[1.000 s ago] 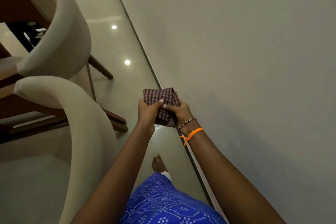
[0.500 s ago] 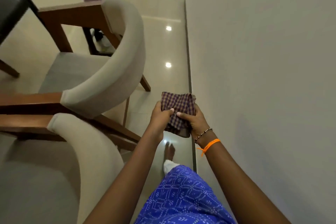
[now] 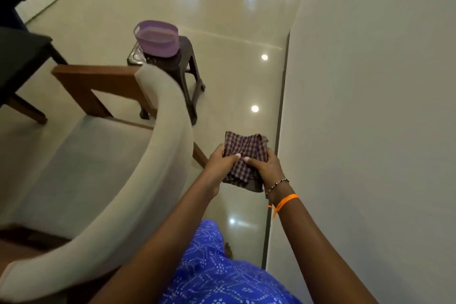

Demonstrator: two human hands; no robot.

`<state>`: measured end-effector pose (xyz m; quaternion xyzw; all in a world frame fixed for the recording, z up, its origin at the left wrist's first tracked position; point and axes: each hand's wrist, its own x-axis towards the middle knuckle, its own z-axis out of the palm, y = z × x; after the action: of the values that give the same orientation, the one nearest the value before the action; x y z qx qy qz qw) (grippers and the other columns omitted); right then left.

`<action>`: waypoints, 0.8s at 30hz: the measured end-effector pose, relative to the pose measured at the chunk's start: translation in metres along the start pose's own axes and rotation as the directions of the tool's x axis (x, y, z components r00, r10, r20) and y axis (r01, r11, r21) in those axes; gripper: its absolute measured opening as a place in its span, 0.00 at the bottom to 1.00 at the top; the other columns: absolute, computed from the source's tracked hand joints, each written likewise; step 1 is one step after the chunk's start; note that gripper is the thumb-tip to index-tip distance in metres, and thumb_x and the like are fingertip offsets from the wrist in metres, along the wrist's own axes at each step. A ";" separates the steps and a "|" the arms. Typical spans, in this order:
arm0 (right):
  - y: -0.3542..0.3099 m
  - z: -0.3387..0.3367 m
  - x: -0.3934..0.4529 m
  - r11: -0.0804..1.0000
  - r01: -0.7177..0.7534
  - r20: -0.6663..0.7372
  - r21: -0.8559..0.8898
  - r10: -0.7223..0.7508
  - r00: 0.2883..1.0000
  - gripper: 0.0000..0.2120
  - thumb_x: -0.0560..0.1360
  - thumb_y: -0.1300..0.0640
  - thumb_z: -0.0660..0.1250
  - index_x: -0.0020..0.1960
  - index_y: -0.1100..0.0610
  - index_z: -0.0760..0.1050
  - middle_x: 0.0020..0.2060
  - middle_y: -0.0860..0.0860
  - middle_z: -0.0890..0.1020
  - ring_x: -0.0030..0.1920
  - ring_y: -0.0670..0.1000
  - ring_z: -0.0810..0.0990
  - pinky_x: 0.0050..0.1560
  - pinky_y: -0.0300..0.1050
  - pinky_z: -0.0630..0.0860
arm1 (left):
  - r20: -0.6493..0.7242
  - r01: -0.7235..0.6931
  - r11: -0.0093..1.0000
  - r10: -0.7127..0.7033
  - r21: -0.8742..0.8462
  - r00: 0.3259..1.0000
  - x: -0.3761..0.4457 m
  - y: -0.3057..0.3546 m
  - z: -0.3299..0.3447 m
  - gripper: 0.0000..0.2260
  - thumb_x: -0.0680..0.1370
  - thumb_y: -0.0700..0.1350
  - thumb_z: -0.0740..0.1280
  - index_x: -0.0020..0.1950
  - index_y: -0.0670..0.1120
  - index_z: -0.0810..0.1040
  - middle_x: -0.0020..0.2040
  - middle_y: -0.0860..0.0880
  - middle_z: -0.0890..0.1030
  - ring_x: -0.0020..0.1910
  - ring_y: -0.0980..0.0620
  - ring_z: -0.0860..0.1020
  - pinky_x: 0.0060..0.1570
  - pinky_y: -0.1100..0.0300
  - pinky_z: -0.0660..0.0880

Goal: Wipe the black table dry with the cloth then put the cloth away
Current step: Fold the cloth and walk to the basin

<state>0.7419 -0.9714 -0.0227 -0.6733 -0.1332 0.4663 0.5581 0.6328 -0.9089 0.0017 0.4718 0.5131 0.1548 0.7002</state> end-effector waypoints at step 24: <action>-0.263 0.068 0.503 0.990 -0.140 0.108 0.017 0.137 0.985 0.19 0.72 0.68 0.66 0.63 0.65 0.71 0.55 0.62 0.78 0.51 0.60 0.79 0.50 0.52 0.78 | -0.207 -0.102 0.984 0.071 -0.146 0.976 0.453 0.307 0.033 0.18 0.79 0.41 0.61 0.68 0.46 0.68 0.57 0.48 0.76 0.51 0.52 0.76 0.39 0.63 0.74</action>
<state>1.0454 -0.4874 -0.0292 -0.6485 -0.1099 0.5406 0.5245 0.9365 -0.4525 -0.0051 0.4195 0.5466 0.2717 0.6719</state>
